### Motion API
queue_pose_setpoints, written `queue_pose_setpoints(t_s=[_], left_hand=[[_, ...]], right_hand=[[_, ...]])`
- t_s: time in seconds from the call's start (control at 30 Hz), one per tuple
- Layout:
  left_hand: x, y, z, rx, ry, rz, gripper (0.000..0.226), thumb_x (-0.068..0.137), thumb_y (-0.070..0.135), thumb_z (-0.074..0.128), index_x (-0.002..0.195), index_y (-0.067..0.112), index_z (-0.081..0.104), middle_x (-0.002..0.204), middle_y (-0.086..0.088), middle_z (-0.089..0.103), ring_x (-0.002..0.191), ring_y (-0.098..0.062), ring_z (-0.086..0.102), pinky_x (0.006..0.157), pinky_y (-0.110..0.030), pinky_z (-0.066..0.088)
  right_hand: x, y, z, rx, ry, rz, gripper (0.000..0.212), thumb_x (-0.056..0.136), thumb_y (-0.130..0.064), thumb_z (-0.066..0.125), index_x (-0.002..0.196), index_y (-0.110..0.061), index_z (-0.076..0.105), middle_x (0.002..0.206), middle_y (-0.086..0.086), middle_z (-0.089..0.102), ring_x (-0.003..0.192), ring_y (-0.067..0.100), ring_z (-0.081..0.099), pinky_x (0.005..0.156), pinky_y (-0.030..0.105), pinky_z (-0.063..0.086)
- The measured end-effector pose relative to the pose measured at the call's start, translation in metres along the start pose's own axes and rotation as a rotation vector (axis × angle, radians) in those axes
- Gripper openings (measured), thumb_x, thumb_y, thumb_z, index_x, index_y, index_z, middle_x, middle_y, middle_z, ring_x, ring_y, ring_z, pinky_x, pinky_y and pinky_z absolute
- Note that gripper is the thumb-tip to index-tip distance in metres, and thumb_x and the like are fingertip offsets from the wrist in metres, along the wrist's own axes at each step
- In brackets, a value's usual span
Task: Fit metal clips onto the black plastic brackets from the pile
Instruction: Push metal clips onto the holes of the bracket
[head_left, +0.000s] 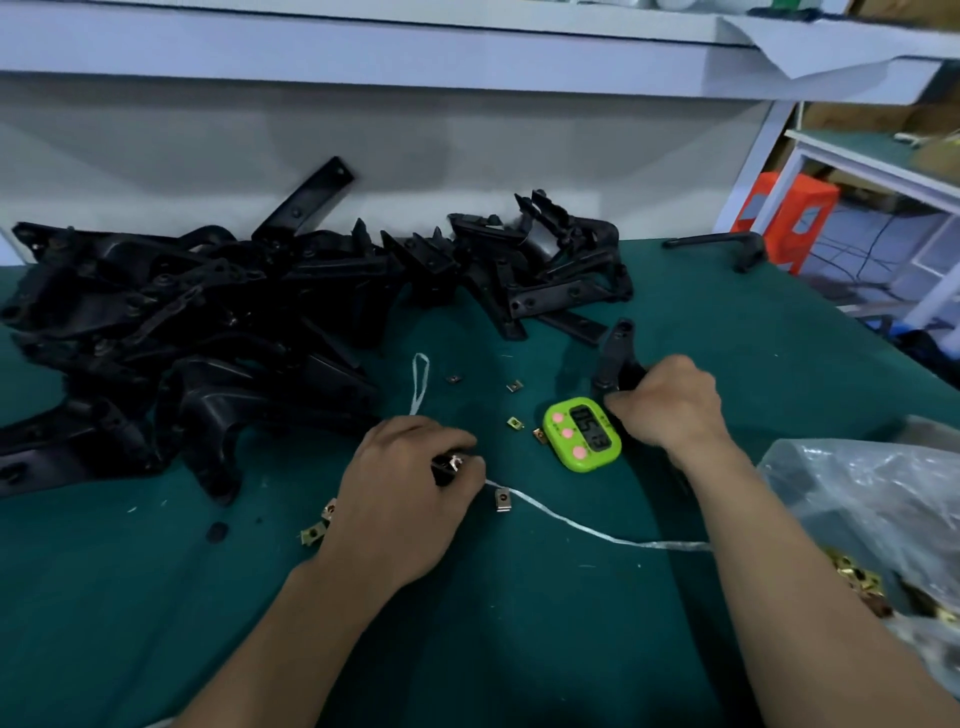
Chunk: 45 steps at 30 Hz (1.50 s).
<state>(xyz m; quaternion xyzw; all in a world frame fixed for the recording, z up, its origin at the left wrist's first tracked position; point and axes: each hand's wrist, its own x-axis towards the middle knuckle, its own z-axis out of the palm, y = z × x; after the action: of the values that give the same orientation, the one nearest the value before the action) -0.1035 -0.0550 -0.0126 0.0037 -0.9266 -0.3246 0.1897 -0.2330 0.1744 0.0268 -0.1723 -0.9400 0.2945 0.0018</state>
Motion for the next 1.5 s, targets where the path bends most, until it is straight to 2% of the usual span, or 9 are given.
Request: queue_pose_setpoints(t_s=[0.17, 0.3, 0.37, 0.5, 0.63, 0.87, 1.03, 1.2, 1.5], left_hand=[[-0.002, 0.007, -0.007, -0.093, 0.047, -0.043, 0.021, 0.088, 0.034, 0.071, 0.108, 0.038, 0.076, 0.101, 0.034, 0.057, 0.110, 0.000, 0.055, 0.092, -0.013, 0.038], [0.001, 0.027, -0.022, -0.403, -0.045, -0.107, 0.028, 0.081, 0.046, 0.074, 0.109, 0.046, 0.074, 0.094, 0.030, 0.072, 0.093, 0.005, 0.067, 0.078, -0.010, 0.048], [0.001, 0.035, -0.029, -0.524, -0.158, -0.131, 0.033, 0.075, 0.056, 0.075, 0.106, 0.045, 0.075, 0.088, 0.024, 0.075, 0.083, 0.005, 0.070, 0.072, -0.011, 0.051], [-0.010, 0.031, -0.036, -0.562, -0.153, -0.202, 0.026, 0.079, 0.021, 0.086, 0.091, 0.043, 0.080, 0.082, 0.017, 0.077, 0.078, 0.001, 0.073, 0.068, -0.011, 0.052], [-0.031, 0.012, -0.043, -0.485, -0.095, -0.299, 0.037, 0.074, 0.006, 0.086, 0.078, 0.042, 0.079, 0.076, 0.015, 0.077, 0.072, 0.001, 0.071, 0.066, -0.007, 0.049], [-0.038, -0.003, -0.043, -0.661, -0.013, -0.432, 0.037, 0.078, -0.006, 0.079, 0.081, 0.031, 0.081, 0.083, 0.008, 0.079, 0.077, 0.000, 0.072, 0.069, -0.008, 0.049], [-0.036, 0.002, -0.041, -0.748, -0.056, -0.375, 0.042, 0.091, -0.002, 0.068, 0.098, 0.038, 0.081, 0.087, 0.006, 0.079, 0.078, 0.002, 0.066, 0.074, -0.007, 0.047], [-0.037, 0.003, -0.041, -0.849, -0.026, -0.337, 0.026, 0.074, 0.016, 0.082, 0.099, 0.025, 0.081, 0.080, -0.006, 0.077, 0.065, -0.012, 0.065, 0.067, -0.018, 0.054], [-0.040, 0.007, -0.041, -0.882, -0.002, -0.294, 0.017, 0.083, 0.026, 0.069, 0.093, 0.020, 0.081, 0.078, -0.011, 0.076, 0.066, -0.017, 0.070, 0.062, -0.022, 0.056]], right_hand=[[-0.034, -0.009, -0.029, 0.329, 0.038, -0.168, 0.017, 0.068, -0.028, 0.072, 0.066, -0.012, 0.067, 0.061, 0.000, 0.067, 0.054, 0.014, 0.059, 0.045, 0.023, 0.038], [-0.088, -0.025, -0.021, 0.903, -0.450, -0.238, 0.018, 0.071, -0.006, 0.071, 0.058, -0.016, 0.064, 0.055, 0.011, 0.059, 0.040, 0.019, 0.045, 0.044, 0.027, 0.038], [-0.110, -0.027, -0.006, 0.920, -0.507, -0.207, 0.021, 0.070, -0.009, 0.074, 0.056, -0.019, 0.063, 0.055, 0.009, 0.054, 0.042, 0.019, 0.044, 0.045, 0.027, 0.035], [-0.133, -0.024, 0.017, 1.001, -0.595, -0.054, 0.013, 0.083, 0.001, 0.071, 0.082, -0.004, 0.060, 0.061, 0.011, 0.055, 0.041, 0.017, 0.046, 0.040, 0.024, 0.036], [-0.138, -0.017, 0.023, 0.938, -0.786, -0.044, 0.012, 0.089, -0.009, 0.067, 0.078, -0.010, 0.061, 0.073, 0.013, 0.071, 0.039, 0.020, 0.048, 0.041, 0.023, 0.038], [-0.130, -0.008, 0.018, 0.517, -0.661, -0.450, 0.012, 0.075, -0.027, 0.068, 0.081, -0.017, 0.069, 0.062, 0.019, 0.059, 0.049, 0.020, 0.053, 0.057, 0.033, 0.043], [-0.130, -0.005, 0.020, 0.004, -0.086, -0.691, 0.016, 0.076, -0.022, 0.067, 0.088, -0.030, 0.060, 0.062, -0.005, 0.057, 0.058, 0.021, 0.051, 0.050, 0.036, 0.040], [-0.138, -0.010, 0.024, -0.341, 0.071, -0.650, 0.043, 0.077, -0.019, 0.066, 0.116, -0.036, 0.056, 0.054, -0.008, 0.028, 0.055, 0.025, 0.031, 0.058, 0.034, 0.029], [-0.134, -0.010, 0.028, -0.346, 0.066, -0.618, 0.047, 0.076, -0.010, 0.062, 0.115, -0.035, 0.057, 0.055, -0.010, 0.031, 0.053, 0.021, 0.031, 0.056, 0.034, 0.028]])
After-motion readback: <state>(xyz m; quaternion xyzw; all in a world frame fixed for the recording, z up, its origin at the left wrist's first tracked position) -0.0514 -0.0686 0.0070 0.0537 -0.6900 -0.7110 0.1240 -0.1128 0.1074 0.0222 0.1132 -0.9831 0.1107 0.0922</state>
